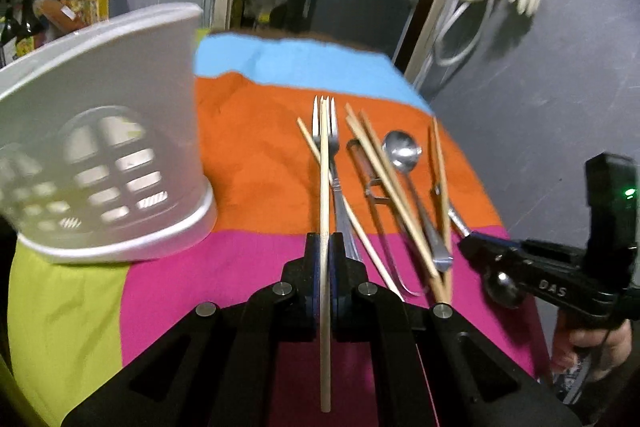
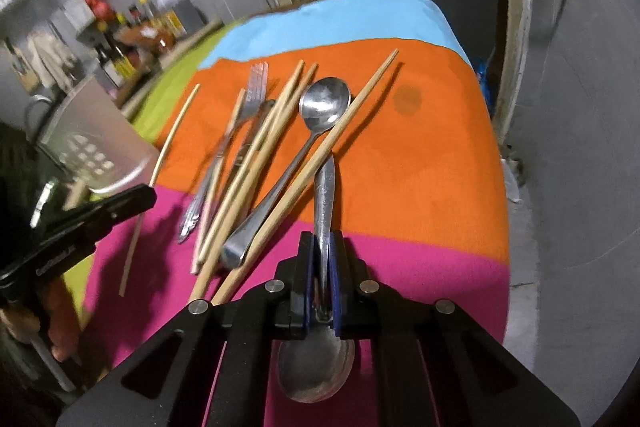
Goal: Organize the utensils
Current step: 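Grasp a wooden chopstick with the left tool while the right tool grasps a silver spoon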
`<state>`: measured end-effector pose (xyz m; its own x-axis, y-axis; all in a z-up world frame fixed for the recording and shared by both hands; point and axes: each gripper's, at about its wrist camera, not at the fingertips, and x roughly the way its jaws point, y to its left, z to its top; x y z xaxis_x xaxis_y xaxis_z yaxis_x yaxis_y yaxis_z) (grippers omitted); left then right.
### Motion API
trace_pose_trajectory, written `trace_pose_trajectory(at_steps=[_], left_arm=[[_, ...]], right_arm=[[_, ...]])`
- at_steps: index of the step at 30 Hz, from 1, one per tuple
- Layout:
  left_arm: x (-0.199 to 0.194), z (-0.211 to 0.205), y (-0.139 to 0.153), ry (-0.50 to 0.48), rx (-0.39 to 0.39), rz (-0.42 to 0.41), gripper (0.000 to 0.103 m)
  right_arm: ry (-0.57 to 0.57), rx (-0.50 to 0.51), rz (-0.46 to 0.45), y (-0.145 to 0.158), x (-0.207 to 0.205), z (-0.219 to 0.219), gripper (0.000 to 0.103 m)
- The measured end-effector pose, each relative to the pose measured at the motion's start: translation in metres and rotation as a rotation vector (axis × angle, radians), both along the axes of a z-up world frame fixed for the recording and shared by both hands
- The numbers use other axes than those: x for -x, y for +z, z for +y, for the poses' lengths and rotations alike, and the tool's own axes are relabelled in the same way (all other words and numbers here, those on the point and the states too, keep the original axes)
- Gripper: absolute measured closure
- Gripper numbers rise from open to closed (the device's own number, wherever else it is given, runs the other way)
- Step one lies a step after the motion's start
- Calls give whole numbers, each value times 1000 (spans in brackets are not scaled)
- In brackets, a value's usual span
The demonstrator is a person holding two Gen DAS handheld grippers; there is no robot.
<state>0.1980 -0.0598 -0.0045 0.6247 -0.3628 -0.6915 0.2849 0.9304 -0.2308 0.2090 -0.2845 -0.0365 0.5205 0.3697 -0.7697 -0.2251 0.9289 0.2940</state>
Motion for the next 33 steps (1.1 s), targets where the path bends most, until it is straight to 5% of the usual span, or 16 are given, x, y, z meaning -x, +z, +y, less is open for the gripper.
trace_pose_trajectory(at_steps=[8, 15, 25, 33], left_arm=[[32, 12, 14, 15, 69, -100, 101], [44, 14, 14, 17, 88, -112, 101], [56, 33, 27, 60, 135, -175, 101], [60, 35, 23, 60, 115, -150, 101]], right_arm=[[17, -73, -23, 1, 35, -2, 98], [55, 5, -130, 21, 36, 17, 98], [39, -64, -287, 38, 26, 37, 100], [55, 48, -174, 24, 16, 31, 97]])
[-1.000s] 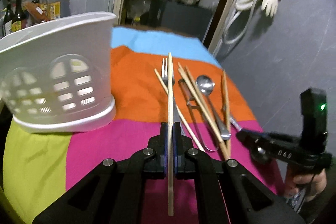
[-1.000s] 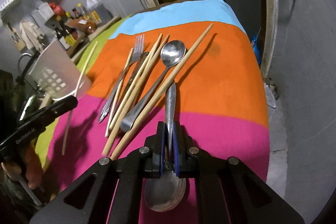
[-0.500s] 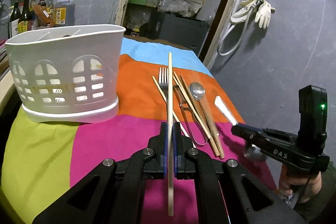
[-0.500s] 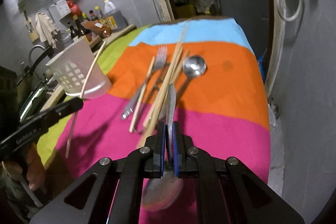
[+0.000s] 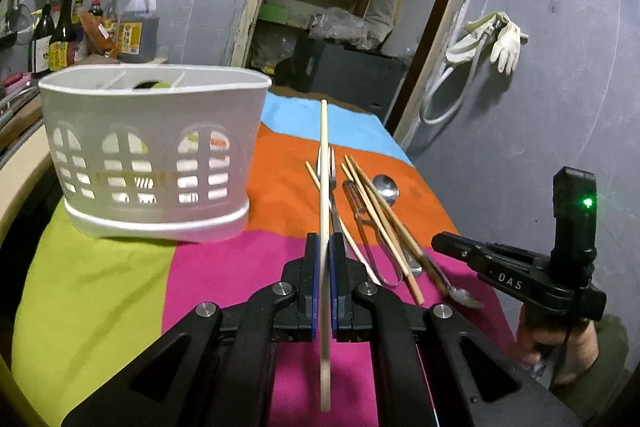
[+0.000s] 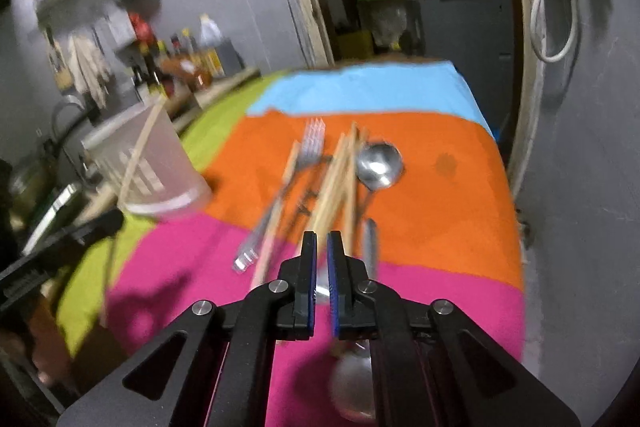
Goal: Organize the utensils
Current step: 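Grasp a wooden chopstick with the left tool while the right tool grasps a silver spoon, then lift the chopstick with the left tool over the white basket while the right tool carries the spoon there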
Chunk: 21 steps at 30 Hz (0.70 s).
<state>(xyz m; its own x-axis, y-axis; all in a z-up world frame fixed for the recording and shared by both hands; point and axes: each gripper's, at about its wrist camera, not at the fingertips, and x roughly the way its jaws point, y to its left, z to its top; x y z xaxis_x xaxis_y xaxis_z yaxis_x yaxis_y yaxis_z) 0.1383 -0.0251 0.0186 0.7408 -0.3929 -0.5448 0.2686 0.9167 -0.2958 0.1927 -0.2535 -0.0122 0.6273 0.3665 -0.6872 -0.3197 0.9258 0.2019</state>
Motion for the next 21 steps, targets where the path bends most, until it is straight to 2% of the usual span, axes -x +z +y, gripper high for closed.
trace_pose_trajectory(at_steps=[2, 4, 12, 21], left_arm=[[0, -2, -5, -4, 4, 19, 101], [-1, -3, -8, -10, 10, 34, 101], [-3, -8, -12, -29, 25, 55, 101], [-1, -5, -10, -26, 24, 54, 101]], right_arm=[[9, 53, 35, -6, 2, -4, 86], [27, 81, 58, -10, 8, -8, 81], [50, 202, 92, -17, 17, -12, 81], [90, 319, 126, -24, -22, 15, 82]])
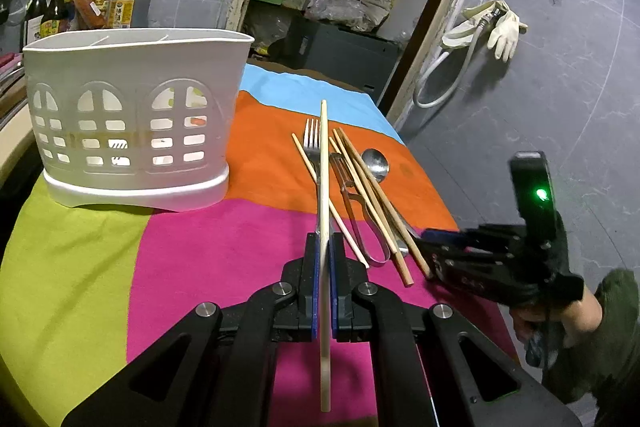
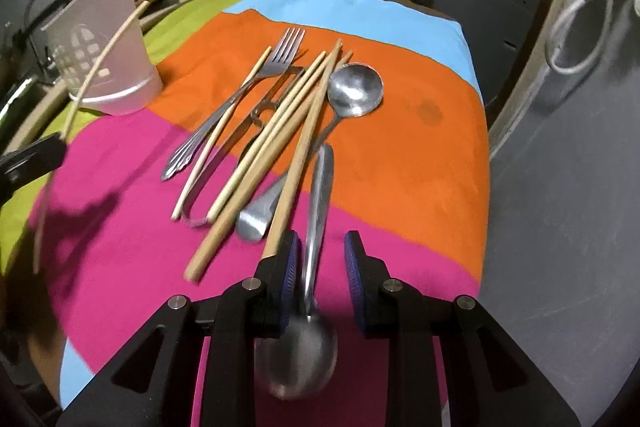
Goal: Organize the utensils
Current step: 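Lift the chopstick with the left tool over the white basket while the right tool carries the spoon there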
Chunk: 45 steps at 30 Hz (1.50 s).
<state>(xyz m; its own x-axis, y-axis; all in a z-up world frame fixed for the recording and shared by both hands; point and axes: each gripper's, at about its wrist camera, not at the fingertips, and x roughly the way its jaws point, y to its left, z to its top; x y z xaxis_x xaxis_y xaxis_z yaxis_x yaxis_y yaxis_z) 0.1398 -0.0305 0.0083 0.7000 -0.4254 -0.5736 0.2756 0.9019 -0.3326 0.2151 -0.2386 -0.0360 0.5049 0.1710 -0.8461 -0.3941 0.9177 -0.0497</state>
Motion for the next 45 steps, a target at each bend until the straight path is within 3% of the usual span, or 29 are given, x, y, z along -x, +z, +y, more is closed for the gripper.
trace_pose_trajectory(at_steps=[2, 8, 11, 14, 20, 29, 35, 45], left_arm=[[0, 1, 1, 3, 3, -2, 101], [8, 11, 5, 21, 22, -46, 101], [11, 14, 8, 33, 41, -75, 101], [12, 18, 13, 43, 69, -104, 101], [16, 32, 32, 81, 102, -189, 101], [1, 79, 80, 186, 106, -342, 101], [-20, 127, 107, 266, 137, -450, 101], [-65, 196, 101, 405, 171, -532, 101]], right_arm=[[-10, -23, 14, 0, -5, -1, 95], [-69, -173, -52, 9, 7, -18, 96], [-86, -317, -166, 26, 29, -28, 96], [-90, -396, -303, 45, 52, -28, 96], [-28, -435, -506, 82, 70, -1, 96], [68, -614, -613, 126, 45, 47, 96], [100, -739, -626, 149, 12, 89, 96], [36, -749, -737, 138, -19, 146, 96]])
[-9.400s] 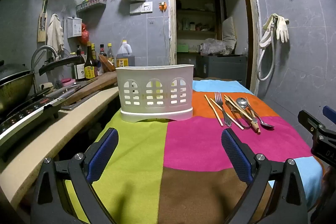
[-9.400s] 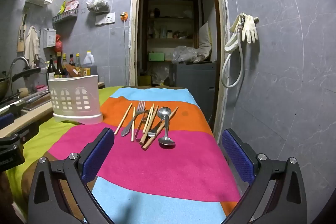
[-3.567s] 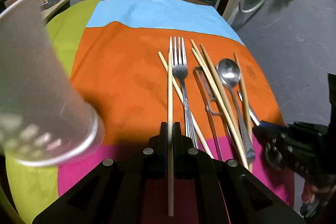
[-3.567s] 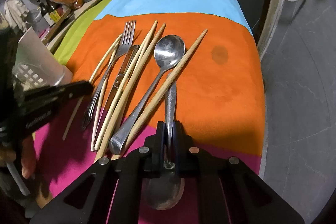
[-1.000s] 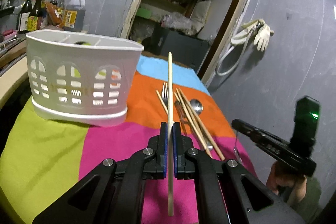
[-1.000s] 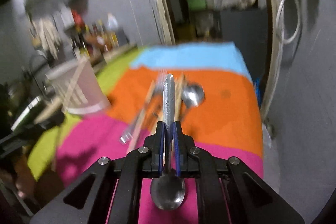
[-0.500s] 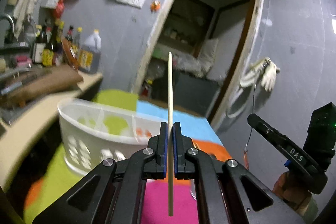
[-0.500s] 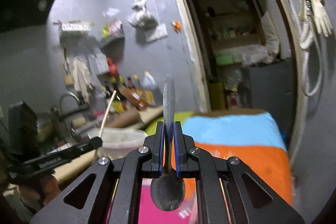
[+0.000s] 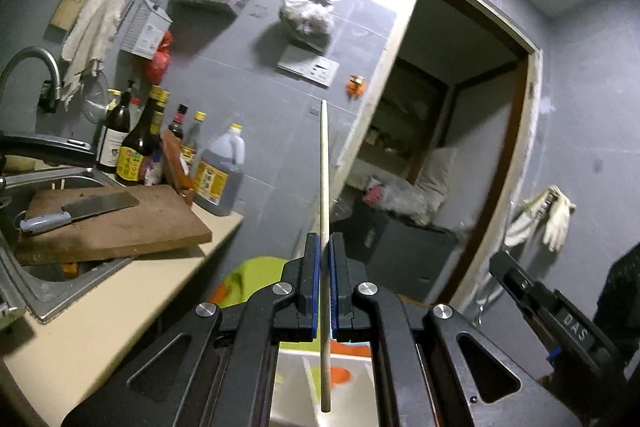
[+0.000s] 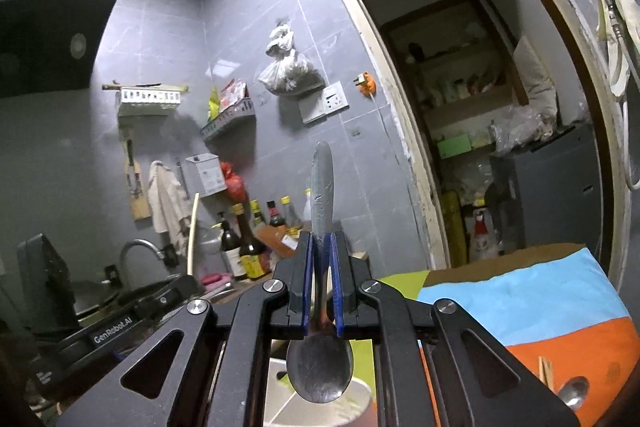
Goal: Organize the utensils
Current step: 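Lift the chopstick with the left tool over the white basket while the right tool carries the spoon there, then open the left tool to drop the chopstick into the basket while the right tool releases the spoon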
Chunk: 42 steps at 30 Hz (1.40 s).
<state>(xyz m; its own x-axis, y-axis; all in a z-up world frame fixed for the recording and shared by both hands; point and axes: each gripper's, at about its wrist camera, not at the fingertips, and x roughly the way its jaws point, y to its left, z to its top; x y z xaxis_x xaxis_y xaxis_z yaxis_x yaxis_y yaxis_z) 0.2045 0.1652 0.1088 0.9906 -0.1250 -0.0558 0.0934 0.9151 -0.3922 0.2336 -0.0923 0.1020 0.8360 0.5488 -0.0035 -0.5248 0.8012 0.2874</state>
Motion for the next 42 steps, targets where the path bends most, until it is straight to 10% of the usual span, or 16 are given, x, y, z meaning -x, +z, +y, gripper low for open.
trace_pose_trajectory(at_steps=[15, 34, 42], left_arm=[[-3, -9, -44, 136, -81, 22, 101], [9, -24, -59, 33, -122, 214, 100], [27, -25, -45, 5, -83, 203, 81]], right_arm=[[34, 120, 44, -48, -7, 33, 96], [78, 183, 170, -64, -2, 21, 92], [81, 169, 149, -53, 9, 7, 77]])
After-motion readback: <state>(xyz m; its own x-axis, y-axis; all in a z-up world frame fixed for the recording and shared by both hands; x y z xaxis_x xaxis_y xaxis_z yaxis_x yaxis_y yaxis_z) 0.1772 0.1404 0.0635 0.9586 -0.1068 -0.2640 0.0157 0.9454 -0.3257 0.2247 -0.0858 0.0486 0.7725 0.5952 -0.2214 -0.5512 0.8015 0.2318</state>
